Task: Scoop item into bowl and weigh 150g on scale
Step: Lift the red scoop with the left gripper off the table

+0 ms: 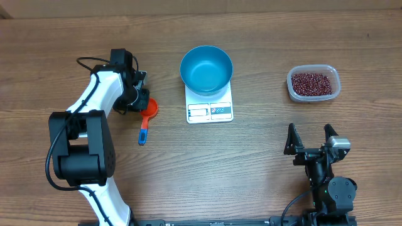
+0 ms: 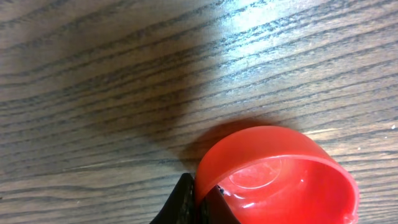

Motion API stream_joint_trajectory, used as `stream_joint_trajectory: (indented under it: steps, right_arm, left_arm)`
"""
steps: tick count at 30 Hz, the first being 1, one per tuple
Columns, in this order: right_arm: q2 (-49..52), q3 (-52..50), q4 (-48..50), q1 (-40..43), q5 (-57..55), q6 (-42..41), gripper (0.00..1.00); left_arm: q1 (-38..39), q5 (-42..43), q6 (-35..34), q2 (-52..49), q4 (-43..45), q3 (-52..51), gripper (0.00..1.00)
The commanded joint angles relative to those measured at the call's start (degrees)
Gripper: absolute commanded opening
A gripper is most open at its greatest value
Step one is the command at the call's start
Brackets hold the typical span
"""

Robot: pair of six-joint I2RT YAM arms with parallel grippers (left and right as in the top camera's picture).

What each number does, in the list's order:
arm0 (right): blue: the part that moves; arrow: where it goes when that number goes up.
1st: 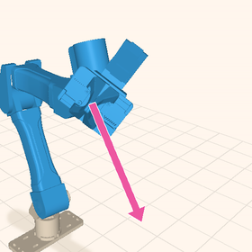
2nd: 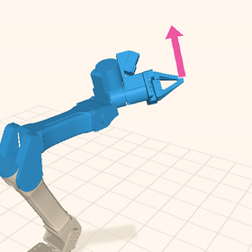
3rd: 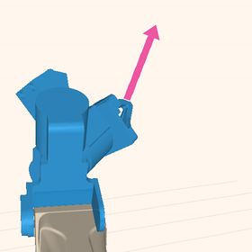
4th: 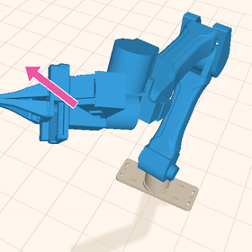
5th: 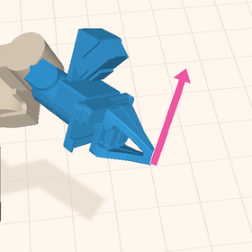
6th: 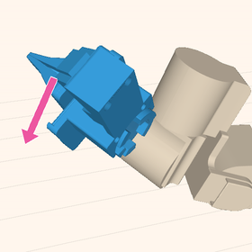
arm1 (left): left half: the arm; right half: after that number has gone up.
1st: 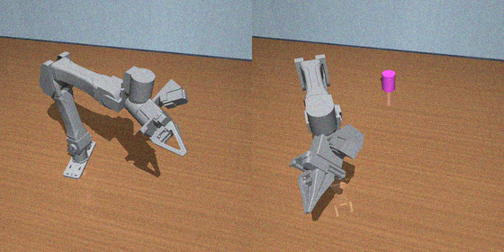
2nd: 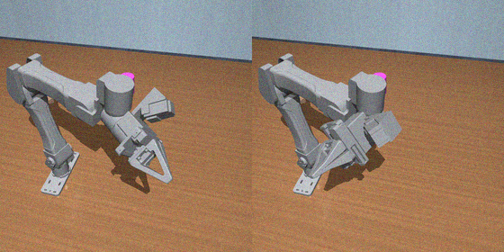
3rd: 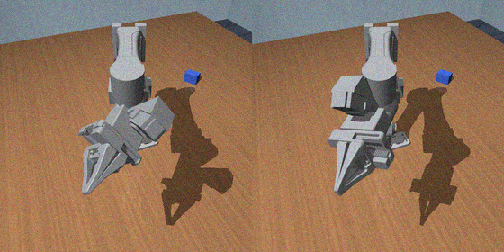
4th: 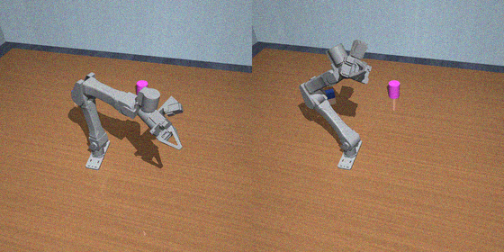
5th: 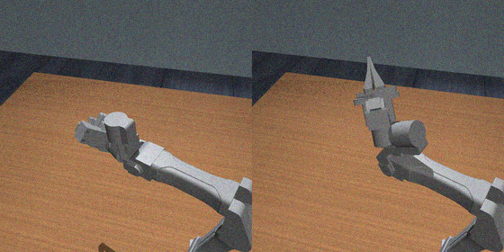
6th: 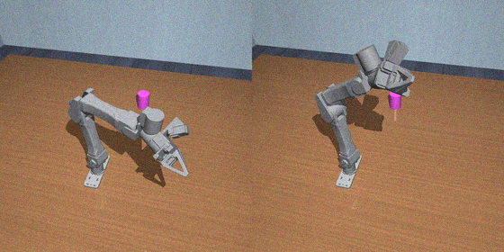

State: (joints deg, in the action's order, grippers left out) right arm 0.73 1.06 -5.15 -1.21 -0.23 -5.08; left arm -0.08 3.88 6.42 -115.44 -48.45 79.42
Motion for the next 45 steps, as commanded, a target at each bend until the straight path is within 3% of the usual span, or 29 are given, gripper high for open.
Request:
stream_joint_trajectory:
  steps: [1, 11, 26, 45]
  right_arm:
    - [-0.57, -0.61, 0.33, -0.33, 0.07, 0.24, 1.0]
    - [-0.57, -0.61, 0.33, -0.33, 0.07, 0.24, 1.0]
    - [-0.57, -0.61, 0.33, -0.33, 0.07, 0.24, 1.0]
    - [-0.57, -0.61, 0.33, -0.33, 0.07, 0.26, 1.0]
  left_arm:
    - [0.22, 0.02, 0.24, -0.92, -0.44, 2.36, 0.04]
    - [0.22, 0.63, -2.6, -0.92, -4.02, 6.62, 0.04]
    - [0.22, 0.63, -6.78, -0.76, -20.39, 24.94, 0.04]
    - [0.22, -0.46, -12.92, 9.53, -21.84, 26.18, 0.04]
